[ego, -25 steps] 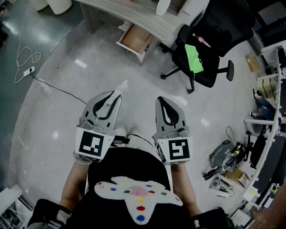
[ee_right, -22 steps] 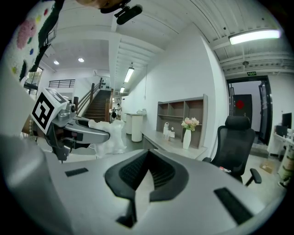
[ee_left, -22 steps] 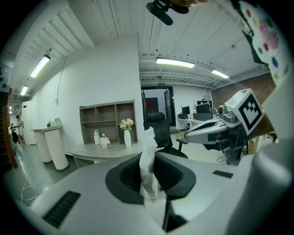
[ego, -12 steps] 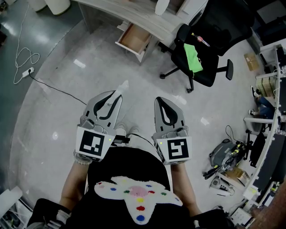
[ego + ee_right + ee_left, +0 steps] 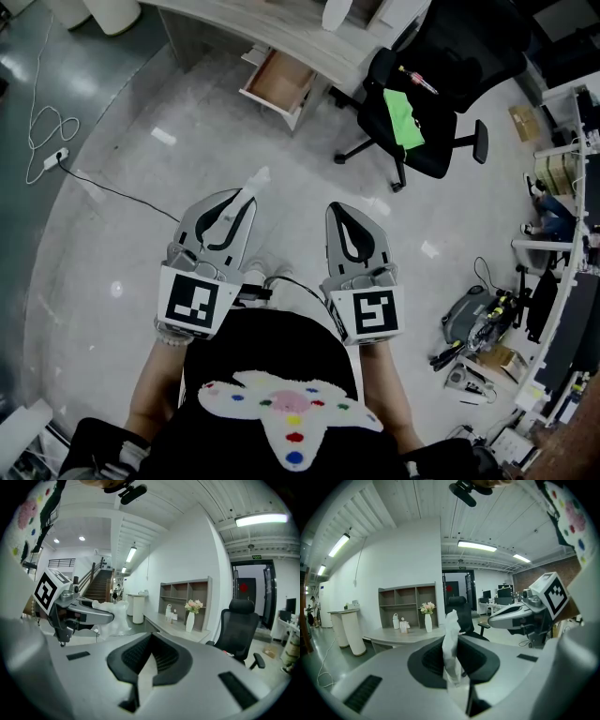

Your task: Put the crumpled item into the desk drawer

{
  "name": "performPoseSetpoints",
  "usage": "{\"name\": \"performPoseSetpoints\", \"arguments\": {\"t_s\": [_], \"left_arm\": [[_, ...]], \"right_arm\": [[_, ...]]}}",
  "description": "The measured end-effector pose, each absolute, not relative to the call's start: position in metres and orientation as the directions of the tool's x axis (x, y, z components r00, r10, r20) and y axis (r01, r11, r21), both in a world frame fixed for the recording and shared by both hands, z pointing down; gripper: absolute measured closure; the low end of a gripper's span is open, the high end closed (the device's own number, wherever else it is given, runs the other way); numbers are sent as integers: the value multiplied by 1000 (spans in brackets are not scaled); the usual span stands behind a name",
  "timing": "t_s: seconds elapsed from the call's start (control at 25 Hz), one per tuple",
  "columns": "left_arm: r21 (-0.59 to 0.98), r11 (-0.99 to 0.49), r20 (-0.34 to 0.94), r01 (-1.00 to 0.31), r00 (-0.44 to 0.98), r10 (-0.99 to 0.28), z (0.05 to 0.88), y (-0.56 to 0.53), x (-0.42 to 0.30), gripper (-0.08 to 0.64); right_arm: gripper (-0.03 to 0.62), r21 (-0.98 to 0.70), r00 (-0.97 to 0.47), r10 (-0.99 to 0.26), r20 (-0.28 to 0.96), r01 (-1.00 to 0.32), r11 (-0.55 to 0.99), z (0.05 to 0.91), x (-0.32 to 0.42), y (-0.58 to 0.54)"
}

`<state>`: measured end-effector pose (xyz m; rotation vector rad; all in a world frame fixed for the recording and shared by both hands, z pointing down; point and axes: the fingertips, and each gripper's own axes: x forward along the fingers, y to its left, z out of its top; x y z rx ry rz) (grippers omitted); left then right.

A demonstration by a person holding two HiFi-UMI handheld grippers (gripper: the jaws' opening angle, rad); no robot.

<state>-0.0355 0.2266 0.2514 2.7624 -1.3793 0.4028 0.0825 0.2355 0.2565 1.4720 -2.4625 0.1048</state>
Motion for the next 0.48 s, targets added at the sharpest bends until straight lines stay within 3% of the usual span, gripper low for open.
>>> {"name": "performPoseSetpoints", "arguments": {"t_s": [0.48], "left_arm": [[-87,-620,224,-780,591,-775,251,223,-55,499]], "right_arm": [[588,112,-406,-875,263,-888,446,261,69,235]]}}
